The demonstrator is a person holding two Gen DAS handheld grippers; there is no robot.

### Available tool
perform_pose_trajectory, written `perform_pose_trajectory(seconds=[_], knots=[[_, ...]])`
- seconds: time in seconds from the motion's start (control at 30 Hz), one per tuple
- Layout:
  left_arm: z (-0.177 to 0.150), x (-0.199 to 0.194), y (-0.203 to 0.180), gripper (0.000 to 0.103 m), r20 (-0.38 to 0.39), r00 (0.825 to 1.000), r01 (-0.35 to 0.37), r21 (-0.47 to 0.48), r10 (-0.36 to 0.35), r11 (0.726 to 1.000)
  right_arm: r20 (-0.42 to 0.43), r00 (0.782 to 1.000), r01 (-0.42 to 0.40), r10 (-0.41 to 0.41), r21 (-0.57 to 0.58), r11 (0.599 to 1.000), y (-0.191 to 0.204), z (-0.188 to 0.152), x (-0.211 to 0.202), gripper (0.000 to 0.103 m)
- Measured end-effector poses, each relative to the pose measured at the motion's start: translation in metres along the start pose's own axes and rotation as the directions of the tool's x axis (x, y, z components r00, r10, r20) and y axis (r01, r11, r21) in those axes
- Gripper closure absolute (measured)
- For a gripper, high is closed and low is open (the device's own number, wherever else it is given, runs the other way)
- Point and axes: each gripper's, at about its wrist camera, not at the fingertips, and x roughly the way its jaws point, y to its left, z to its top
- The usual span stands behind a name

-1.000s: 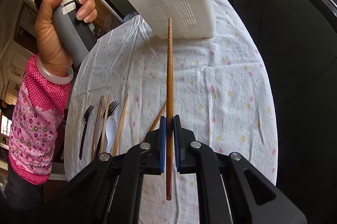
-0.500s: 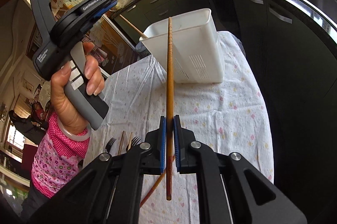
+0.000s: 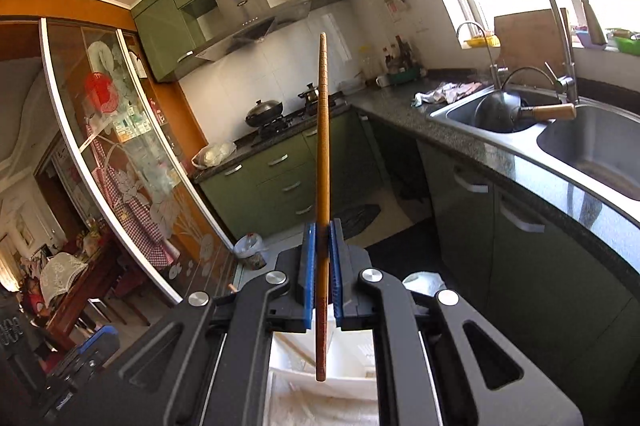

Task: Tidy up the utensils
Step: 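Carry the red-tipped chopstick into the white holder and open the right tool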

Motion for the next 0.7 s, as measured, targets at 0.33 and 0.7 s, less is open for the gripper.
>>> perform_pose_trajectory(seconds=[0.33,0.7], knots=[[-0.02,-0.027,0.016,0.075,-0.036,0.999,0.012,-0.036,-0.013,0.999,-0.009,0.997,0.074,-0.075,-0.094,0.993,-0.01,-0.056,0.041,0.095],[-0.043,-0.031,0.024,0.075,-0.102,0.995,0.007,-0.05,-0.012,0.999,-0.037,0.997,0.059,-0.065,-0.143,0.988,-0.02,-0.103,0.04,0.067]])
